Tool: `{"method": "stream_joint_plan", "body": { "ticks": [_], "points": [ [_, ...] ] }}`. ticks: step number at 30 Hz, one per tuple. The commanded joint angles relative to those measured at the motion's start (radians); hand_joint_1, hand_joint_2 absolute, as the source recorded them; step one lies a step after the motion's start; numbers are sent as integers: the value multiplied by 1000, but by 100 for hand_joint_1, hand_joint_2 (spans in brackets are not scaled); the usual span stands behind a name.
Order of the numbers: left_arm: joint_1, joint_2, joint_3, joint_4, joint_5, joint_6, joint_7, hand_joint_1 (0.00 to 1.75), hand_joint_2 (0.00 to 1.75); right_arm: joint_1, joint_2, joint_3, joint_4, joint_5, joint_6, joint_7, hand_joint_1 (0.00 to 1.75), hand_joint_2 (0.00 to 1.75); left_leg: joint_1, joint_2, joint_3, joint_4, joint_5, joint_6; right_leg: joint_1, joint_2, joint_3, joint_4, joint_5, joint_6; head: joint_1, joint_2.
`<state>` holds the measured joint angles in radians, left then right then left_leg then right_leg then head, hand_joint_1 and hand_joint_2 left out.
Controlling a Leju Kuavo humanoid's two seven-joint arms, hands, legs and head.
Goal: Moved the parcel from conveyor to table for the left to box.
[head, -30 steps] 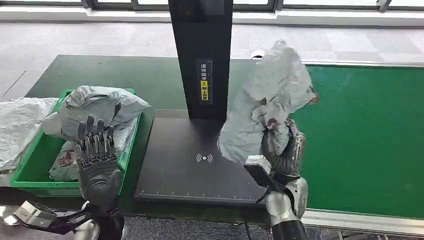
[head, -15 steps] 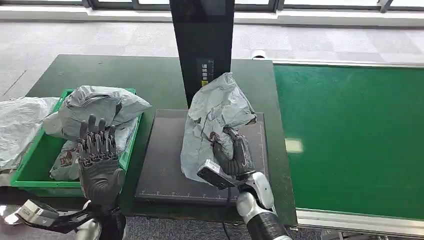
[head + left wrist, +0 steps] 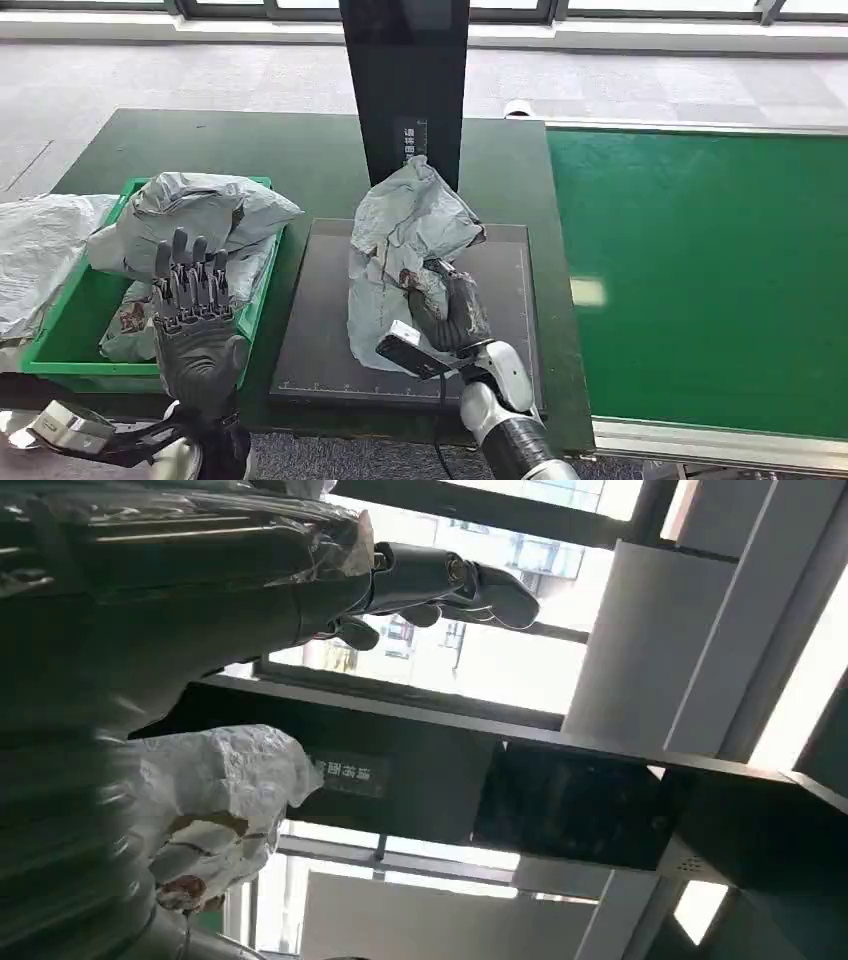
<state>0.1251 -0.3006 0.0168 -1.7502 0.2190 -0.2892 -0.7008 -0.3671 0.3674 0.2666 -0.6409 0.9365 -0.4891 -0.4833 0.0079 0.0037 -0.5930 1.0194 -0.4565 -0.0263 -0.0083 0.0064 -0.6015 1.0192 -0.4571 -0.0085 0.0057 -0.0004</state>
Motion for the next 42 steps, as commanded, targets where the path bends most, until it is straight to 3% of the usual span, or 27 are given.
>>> {"method": "stream_joint_plan", "body": {
  "ticks": [1,14,36,42],
  "points": [
    [-20,-48,-4,13,9,10,3,0,175,-67,-18,57,127,23,-11,26,0,175,0,-1,1,-1,0,1,0,-1,2,-1,0,1,0,0],
    [-12,-48,-5,10,1,12,3,0,175,-60,-18,16,96,-15,-88,-26,0,175,0,-2,1,-1,0,1,0,-2,2,-2,0,1,0,0],
    [-12,-48,-5,10,1,12,3,0,175,-60,-18,16,96,-15,-88,-26,0,175,0,-2,0,0,0,1,0,-2,1,0,0,0,0,0],
    [-48,-48,-9,55,-5,13,3,0,175,-41,-18,6,42,-77,-103,-96,0,175,0,-4,2,-2,1,1,0,-4,3,-2,0,1,0,0]
  ]
}}
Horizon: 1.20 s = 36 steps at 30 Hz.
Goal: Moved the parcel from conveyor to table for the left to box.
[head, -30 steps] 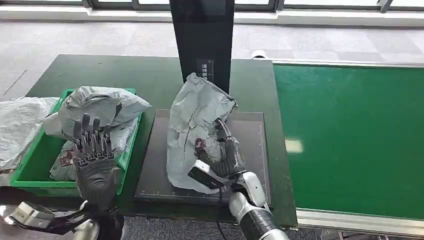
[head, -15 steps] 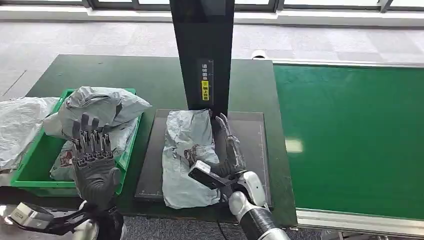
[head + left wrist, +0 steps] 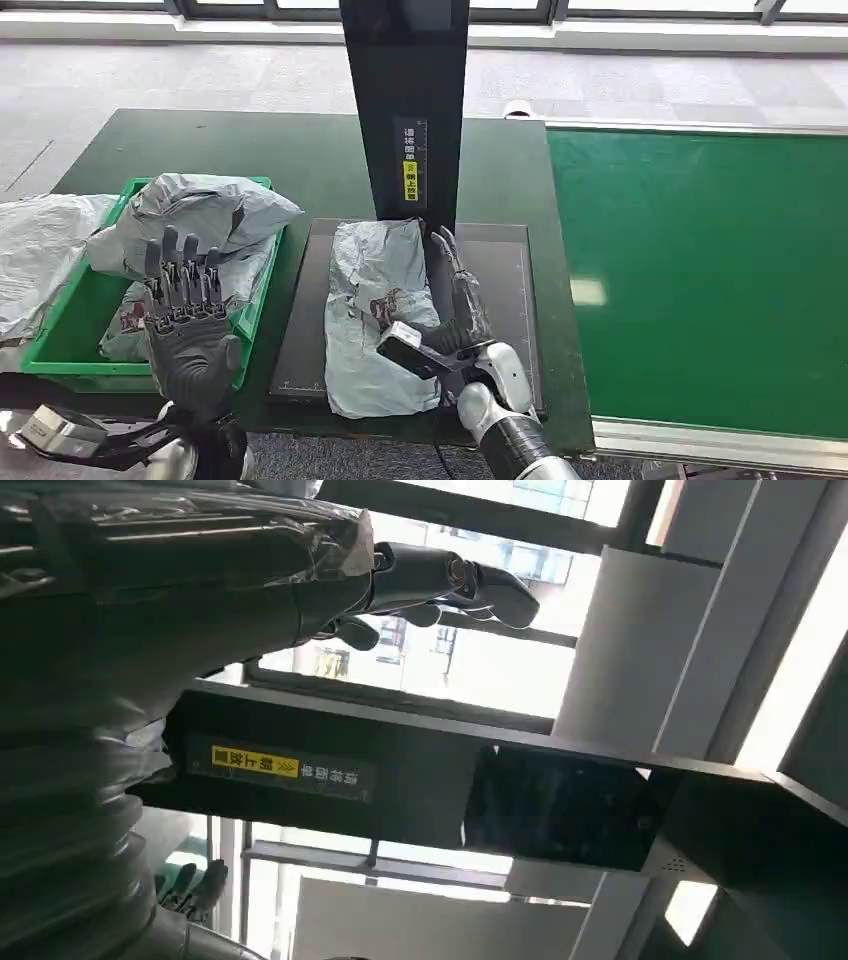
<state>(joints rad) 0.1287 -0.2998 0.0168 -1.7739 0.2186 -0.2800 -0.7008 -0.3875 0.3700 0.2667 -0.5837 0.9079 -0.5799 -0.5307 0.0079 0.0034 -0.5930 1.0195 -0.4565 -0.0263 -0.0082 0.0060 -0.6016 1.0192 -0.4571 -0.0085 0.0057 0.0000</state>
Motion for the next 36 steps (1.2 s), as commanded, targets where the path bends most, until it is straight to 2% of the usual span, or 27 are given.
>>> {"method": "stream_joint_plan", "body": {
  "ticks": [1,7,8,9,10,11,12,13,14,15,16,17,18,19,21,22,24,29,36],
  "points": [
    [-54,-49,-6,81,-7,6,3,0,175,-18,-21,3,-24,-51,-19,-53,0,175,0,-4,1,-1,1,1,0,-4,2,-2,0,1,0,0],
    [-62,-49,-14,105,-82,82,3,0,175,25,-21,-34,-139,-156,-117,-121,0,175,0,-4,0,0,1,1,0,-4,1,-1,0,1,0,0],
    [-60,-49,-20,118,-108,108,3,0,175,58,-21,-75,-218,-180,-118,-145,0,175,0,-5,1,-1,1,1,0,-5,3,-3,0,1,0,0],
    [-69,-49,-31,182,-220,196,3,0,175,110,-21,-136,-343,-253,-118,-167,0,175,0,-6,2,-2,1,1,1,-6,4,-3,0,1,0,0],
    [-99,-43,-37,225,-238,220,3,0,175,150,-21,-135,-439,-258,-118,-167,0,175,0,-7,2,-2,1,1,0,-7,4,-3,-1,1,0,0],
    [-107,-40,-54,248,-258,250,3,0,175,164,-21,-140,-473,-267,-118,-167,0,175,0,-8,0,-1,2,1,0,-8,2,-2,-1,1,0,0],
    [-135,-6,-115,329,-312,374,3,0,175,206,-21,-145,-564,-281,-118,-167,0,175,0,-11,2,-3,2,1,0,-12,5,-4,-1,1,0,0],
    [-149,11,-147,370,-322,429,3,0,175,226,-21,-143,-593,-281,-118,-167,0,175,-1,-8,0,-1,2,1,0,-8,1,-1,-1,1,0,0],
    [-154,18,-160,389,-331,459,3,0,175,232,-21,-144,-603,-279,-118,-167,0,175,-1,-15,1,-3,3,1,0,-15,5,-4,-2,1,0,0],
    [-280,19,-190,747,-606,711,20,0,175,272,-21,-178,-698,-286,-118,-167,0,175,0,-15,2,-3,3,1,0,-15,6,-5,-2,1,0,0],
    [-327,2,-187,893,-609,744,3,0,175,286,-21,-177,-725,-287,-118,-167,0,175,-1,-10,2,-2,2,1,-1,-10,4,-3,-1,1,0,0],
    [-344,10,-222,925,-584,771,3,0,175,295,-21,-178,-743,-291,-118,-167,0,175,-2,-22,5,-8,7,2,-2,-22,11,-8,-1,1,0,0],
    [-355,13,-239,947,-573,798,3,0,175,303,-21,-175,-763,-293,-118,-167,0,175,-3,-20,4,-6,5,1,-2,-20,8,-6,-1,1,0,0],
    [-355,13,-239,947,-573,798,3,0,175,303,-21,-175,-763,-293,-118,-167,0,175,-2,-21,5,-7,6,2,-2,-21,9,-8,-1,1,0,0],
    [-355,13,-239,947,-573,798,3,0,175,303,-21,-175,-763,-293,-118,-167,0,175,-3,-15,2,-2,4,3,-2,-16,6,-4,-1,1,1,0],
    [-355,13,-239,947,-573,798,3,0,175,303,-21,-175,-763,-293,-118,-167,0,175,-2,-9,1,0,2,2,-2,-9,4,-3,0,1,1,0],
    [-349,20,-240,942,-572,801,3,0,175,300,-21,-173,-761,-294,-118,-167,0,175,-2,-9,5,-4,3,3,-2,-9,7,-7,0,1,0,0],
    [-343,22,-244,945,-583,823,3,0,175,288,-21,-176,-742,-292,-118,-167,0,175,-2,-2,3,-1,1,2,-2,-1,3,-3,1,2,0,0],
    [-405,0,-232,1125,-712,837,4,0,175,303,-21,-175,-786,-303,-118,-167,0,175,-2,-4,4,-2,2,2,-1,-4,5,-4,1,2,1,0]
  ]
}}
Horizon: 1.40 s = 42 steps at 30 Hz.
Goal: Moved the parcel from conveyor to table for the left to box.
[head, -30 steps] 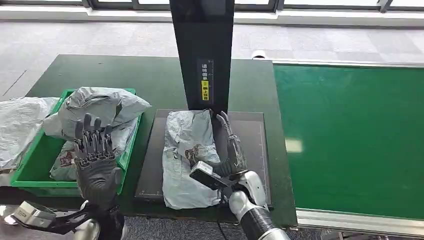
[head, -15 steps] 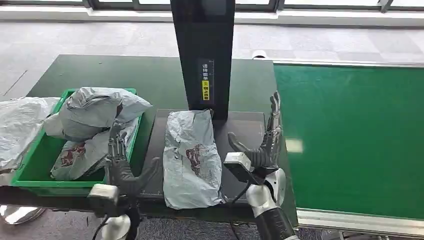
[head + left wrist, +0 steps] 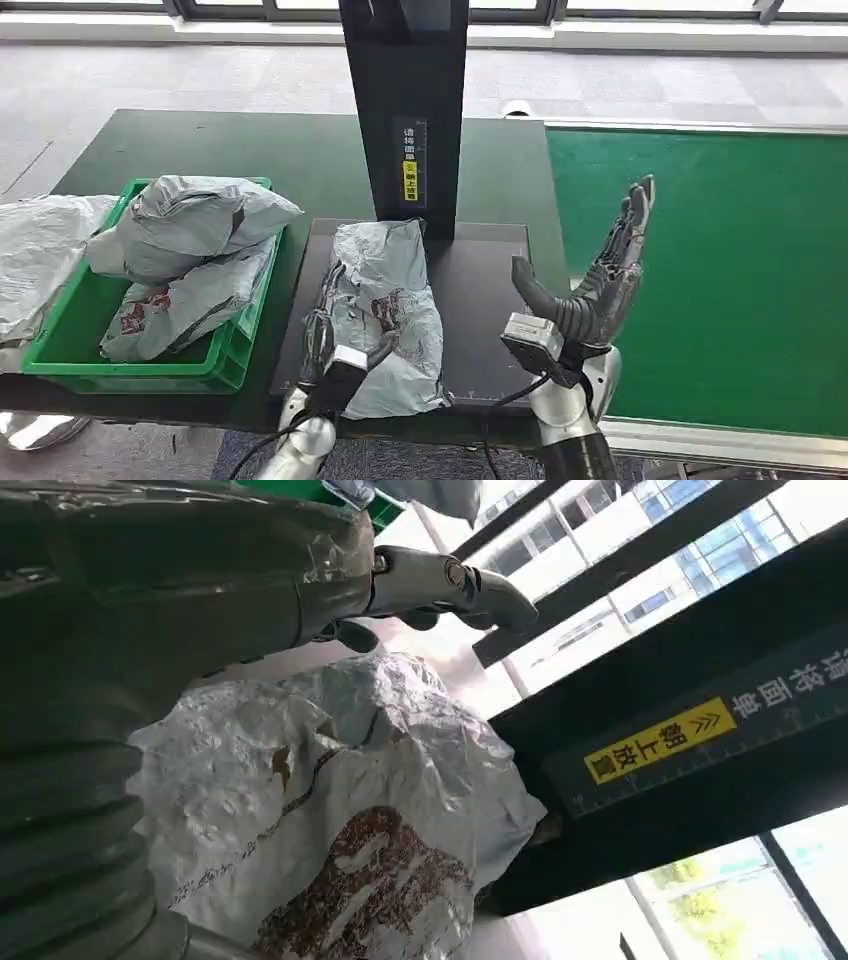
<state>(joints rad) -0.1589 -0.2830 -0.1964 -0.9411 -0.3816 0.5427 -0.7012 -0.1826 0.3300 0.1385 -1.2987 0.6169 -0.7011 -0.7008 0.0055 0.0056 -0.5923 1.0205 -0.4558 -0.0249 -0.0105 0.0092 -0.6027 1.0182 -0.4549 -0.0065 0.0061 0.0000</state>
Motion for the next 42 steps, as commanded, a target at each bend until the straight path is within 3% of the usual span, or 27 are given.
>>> {"method": "stream_joint_plan", "body": {
  "ticks": [1,7,13,22,23,42],
  "points": [
    [-118,-16,-19,293,-112,14,4,0,175,98,19,-47,-71,-12,3,3,0,175,0,-6,3,-2,1,0,0,-6,5,-3,-1,0,0,0],
    [-120,-19,-21,302,-122,15,4,0,175,98,19,-47,-69,-12,3,3,0,175,1,-4,2,-2,0,0,1,-4,4,-3,-1,0,0,0],
    [-166,-34,-56,427,-318,36,120,0,175,85,19,-55,-47,-13,3,3,0,175,0,-5,3,-3,1,0,0,-6,5,-3,-1,0,0,0],
    [-181,-32,-52,451,-369,38,165,2,175,68,19,-50,-9,-19,3,3,0,175,1,-4,3,-3,1,1,1,-4,6,-4,0,0,0,0],
    [-180,-33,-45,449,-368,38,162,175,175,67,19,-52,-5,-19,3,3,0,175,0,-3,3,-2,0,0,0,-3,5,-2,-1,0,0,0],
    [-179,-34,-35,447,-380,44,156,175,175,67,19,-51,-4,-18,3,3,0,175,0,-3,3,-2,0,1,0,-4,5,-2,0,0,0,0]
  ]
}}
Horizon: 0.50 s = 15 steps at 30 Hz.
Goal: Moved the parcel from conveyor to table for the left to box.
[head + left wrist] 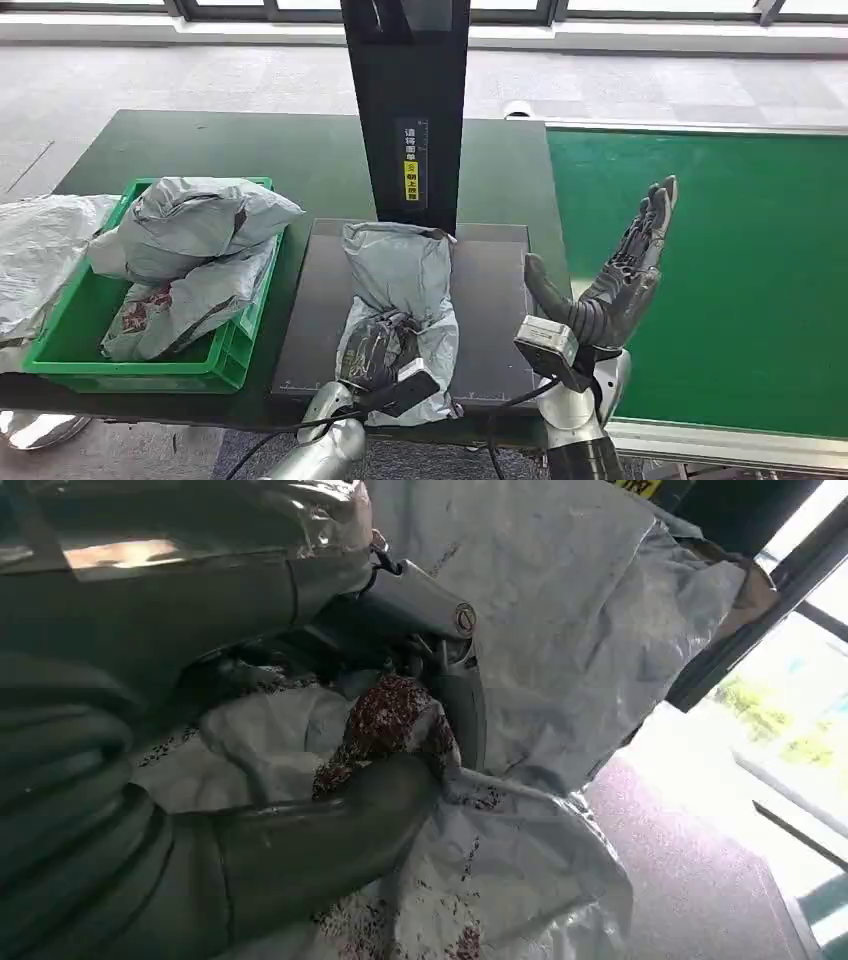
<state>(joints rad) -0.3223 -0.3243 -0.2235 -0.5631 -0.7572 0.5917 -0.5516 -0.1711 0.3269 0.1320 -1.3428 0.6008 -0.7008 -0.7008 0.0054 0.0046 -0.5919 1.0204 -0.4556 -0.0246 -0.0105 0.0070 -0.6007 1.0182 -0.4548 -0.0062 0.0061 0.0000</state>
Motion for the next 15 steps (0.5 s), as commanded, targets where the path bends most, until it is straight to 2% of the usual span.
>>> {"method": "stream_joint_plan", "body": {
  "ticks": [1,10,15],
  "points": [
    [-16,7,-8,69,-4,-4,6,175,175,55,22,-45,40,-2,3,3,0,175,1,-2,2,-2,0,0,1,-2,3,-2,-1,0,0,0],
    [-17,5,-2,73,-21,1,11,175,175,56,22,-46,40,-3,3,3,0,175,1,-3,5,-6,1,1,1,-3,7,-7,1,0,0,0],
    [-17,0,17,67,-51,54,20,175,175,57,22,-53,56,0,3,3,0,175,1,-3,4,-3,0,0,1,-3,5,-4,0,0,0,0]
  ]
}}
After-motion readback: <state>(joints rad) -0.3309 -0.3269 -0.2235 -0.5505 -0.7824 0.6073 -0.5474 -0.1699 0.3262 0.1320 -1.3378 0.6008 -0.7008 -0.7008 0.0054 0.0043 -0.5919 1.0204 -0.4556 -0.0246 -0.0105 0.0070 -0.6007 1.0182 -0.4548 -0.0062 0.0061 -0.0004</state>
